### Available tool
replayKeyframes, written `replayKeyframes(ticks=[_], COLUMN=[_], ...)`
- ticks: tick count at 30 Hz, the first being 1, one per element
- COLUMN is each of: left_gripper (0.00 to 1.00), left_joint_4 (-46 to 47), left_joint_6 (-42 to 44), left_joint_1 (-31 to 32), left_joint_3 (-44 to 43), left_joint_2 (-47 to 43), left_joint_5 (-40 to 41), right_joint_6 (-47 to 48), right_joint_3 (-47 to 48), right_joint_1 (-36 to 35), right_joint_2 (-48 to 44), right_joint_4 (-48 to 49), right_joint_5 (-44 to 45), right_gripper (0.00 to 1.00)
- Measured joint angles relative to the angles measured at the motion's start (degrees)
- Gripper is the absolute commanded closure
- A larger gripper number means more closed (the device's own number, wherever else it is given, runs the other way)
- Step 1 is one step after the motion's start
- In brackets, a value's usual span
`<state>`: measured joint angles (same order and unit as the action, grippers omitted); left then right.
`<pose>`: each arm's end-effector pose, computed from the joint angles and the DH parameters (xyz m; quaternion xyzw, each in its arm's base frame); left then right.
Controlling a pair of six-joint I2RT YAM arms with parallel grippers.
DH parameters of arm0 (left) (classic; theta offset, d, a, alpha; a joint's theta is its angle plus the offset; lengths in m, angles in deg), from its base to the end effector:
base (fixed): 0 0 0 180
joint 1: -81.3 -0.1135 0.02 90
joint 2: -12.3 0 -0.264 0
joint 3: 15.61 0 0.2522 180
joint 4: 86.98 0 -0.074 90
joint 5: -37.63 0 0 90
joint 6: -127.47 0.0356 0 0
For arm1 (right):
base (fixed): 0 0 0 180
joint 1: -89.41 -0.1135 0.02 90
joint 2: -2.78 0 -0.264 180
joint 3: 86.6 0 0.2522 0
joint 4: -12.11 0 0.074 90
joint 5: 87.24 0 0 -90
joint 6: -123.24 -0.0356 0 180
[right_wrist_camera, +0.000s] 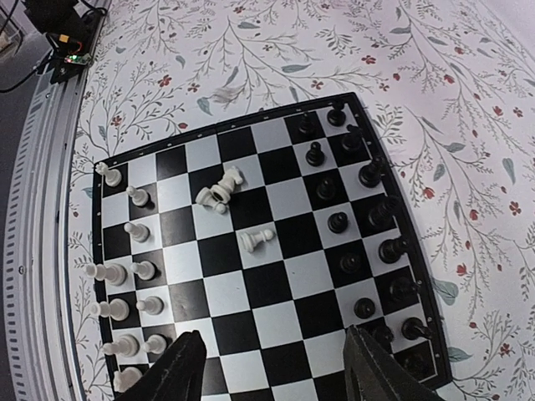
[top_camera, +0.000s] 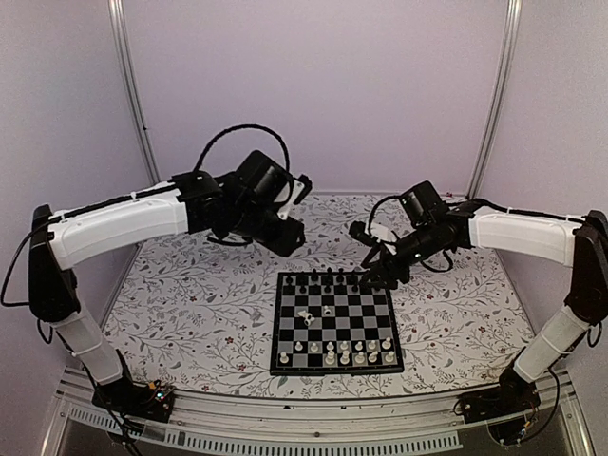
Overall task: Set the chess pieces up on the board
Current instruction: Pick up the chess piece from the chessboard.
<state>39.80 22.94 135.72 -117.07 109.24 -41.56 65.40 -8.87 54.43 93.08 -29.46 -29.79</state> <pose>0.2238 -0.3013 0.3136 0.2866 0.8870 -0.1261 0.3393 0.2581 0.2040 0.2383 -0.5769 0.7133 0.2738 0.2889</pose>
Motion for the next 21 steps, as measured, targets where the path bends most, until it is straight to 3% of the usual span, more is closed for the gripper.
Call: replayKeyframes(ticks=[7,14,21], left_gripper=[0.51,0.51,0.51], left_joint_4=[13.1,23.0,25.3], left_joint_6=[2.7,3.0,2.3], left_joint_1=[-8.0,-17.6,-21.6], left_joint_3=[2.4,15.6,17.6], left_joint_2=[-4.5,-6.5,-6.7], left_joint_5=[4.4,-1.2,-7.0], right_joint_6=[-0.5,-4.7,-8.3], right_joint_3=[4.6,10.4,16.8], right_joint_1=[-8.2,-11.3,-12.5], right_joint_2=[7.2,15.0,20.9], right_joint_4=[-3.2,-5.1,-6.8], right_joint_5=[4.3,10.3,14.4], right_gripper=[0.53,0.52,0.48])
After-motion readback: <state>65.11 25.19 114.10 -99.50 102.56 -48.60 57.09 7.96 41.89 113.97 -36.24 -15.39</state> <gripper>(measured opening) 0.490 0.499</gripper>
